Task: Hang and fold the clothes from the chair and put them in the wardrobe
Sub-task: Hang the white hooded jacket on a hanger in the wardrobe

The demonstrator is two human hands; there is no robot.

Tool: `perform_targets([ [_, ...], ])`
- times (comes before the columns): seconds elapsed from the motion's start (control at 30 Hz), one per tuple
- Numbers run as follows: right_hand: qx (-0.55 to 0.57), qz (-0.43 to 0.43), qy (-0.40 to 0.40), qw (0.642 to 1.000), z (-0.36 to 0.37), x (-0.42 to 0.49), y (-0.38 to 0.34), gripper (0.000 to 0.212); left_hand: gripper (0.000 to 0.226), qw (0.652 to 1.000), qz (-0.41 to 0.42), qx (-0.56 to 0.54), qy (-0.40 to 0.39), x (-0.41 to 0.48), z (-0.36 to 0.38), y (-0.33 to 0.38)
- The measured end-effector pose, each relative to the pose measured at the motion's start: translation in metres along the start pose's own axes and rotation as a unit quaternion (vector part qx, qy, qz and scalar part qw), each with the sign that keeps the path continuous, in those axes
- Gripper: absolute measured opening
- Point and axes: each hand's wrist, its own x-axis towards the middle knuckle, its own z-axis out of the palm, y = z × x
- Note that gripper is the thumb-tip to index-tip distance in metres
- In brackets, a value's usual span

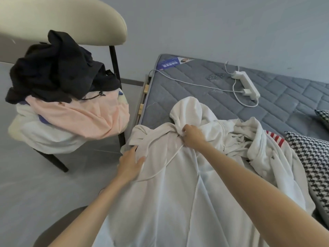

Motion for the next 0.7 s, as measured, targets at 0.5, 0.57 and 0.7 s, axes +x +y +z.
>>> perform_targets([
  [0.5,0.079,-0.095,0.068,0.990,-0.113,0.027,0.033,0.056,0.019,0.990,0.091,-0.078,0.073,0.003,-0.007,0.052],
  [0.57,0.072,-0.122,-0.007,0.990,-0.085,0.018,0.027,0.057,0.021,0.989,0.100,-0.081,0.078,-0.002,-0.009,0.054],
  [0.7,0.076,-0.123,-0.090,0.985,-0.032,-0.001,0.014,0.079,0.029,0.981,0.140,-0.091,0.099,-0.023,-0.017,0.062],
])
